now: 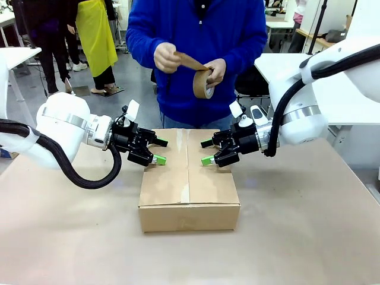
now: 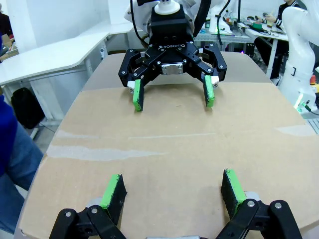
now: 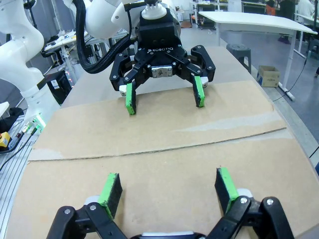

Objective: Pack the gift set into the box.
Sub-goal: Press and hold the closed box until the human finishes sealing it.

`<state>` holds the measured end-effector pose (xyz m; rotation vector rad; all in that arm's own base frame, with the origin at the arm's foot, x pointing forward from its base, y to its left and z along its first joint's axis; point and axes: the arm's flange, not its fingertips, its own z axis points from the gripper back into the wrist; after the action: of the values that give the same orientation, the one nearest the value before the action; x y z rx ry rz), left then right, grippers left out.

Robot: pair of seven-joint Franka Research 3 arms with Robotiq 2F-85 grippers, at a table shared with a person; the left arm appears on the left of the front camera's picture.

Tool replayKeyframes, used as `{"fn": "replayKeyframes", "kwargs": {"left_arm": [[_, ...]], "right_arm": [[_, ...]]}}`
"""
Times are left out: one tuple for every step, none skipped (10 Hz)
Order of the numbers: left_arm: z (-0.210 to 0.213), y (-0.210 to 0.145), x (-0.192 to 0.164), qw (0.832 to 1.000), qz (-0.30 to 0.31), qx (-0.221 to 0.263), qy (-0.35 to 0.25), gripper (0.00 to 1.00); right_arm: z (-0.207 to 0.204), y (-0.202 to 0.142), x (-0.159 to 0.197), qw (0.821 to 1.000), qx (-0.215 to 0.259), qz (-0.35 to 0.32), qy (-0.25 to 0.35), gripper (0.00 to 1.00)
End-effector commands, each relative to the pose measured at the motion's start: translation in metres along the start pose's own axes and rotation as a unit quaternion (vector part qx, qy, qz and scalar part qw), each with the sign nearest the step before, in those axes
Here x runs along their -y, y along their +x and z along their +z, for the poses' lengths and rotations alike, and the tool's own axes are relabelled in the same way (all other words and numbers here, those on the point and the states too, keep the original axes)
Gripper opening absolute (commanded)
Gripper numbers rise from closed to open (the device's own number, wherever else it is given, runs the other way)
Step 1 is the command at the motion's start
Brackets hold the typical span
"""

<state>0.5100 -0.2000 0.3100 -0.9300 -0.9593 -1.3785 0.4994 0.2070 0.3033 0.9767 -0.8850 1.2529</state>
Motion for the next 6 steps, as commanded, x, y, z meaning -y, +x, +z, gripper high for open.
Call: {"fn": "replayKeyframes", "kwargs": {"left_arm": [[-0.0011, -0.0041, 0.0025, 1.000, -0.005, 0.002, -0.004, 1.00], [-0.0011, -0.0041, 0.0025, 1.000, -0.005, 0.002, -0.004, 1.00], [-0.0011, -0.0041, 0.0025, 1.000, -0.005, 0.002, -0.004, 1.00], [-0.0011, -0.0041, 0.0025, 1.000, -0.005, 0.002, -0.004, 1.00], [-0.0011, -0.0041, 0.0025, 1.000, -0.005, 0.002, -0.004, 1.00], [-0.0011, -0.0041, 0.0025, 1.000, -0.005, 0.002, -0.004, 1.00]], "right_arm": [[-0.0005, 0.0007, -0.0003, 1.000, -0.005, 0.002, -0.005, 1.00], [-0.0005, 0.0007, -0.0003, 1.000, -0.005, 0.002, -0.005, 1.00], [-0.0005, 0.0007, -0.0003, 1.000, -0.005, 0.002, -0.005, 1.00], [-0.0005, 0.0007, -0.0003, 1.000, -0.005, 0.002, -0.005, 1.00], [-0.0005, 0.0007, -0.0003, 1.000, -0.005, 0.002, -0.005, 1.00], [-0.0005, 0.0007, -0.0003, 1.000, -0.005, 0.002, -0.005, 1.00]]}}
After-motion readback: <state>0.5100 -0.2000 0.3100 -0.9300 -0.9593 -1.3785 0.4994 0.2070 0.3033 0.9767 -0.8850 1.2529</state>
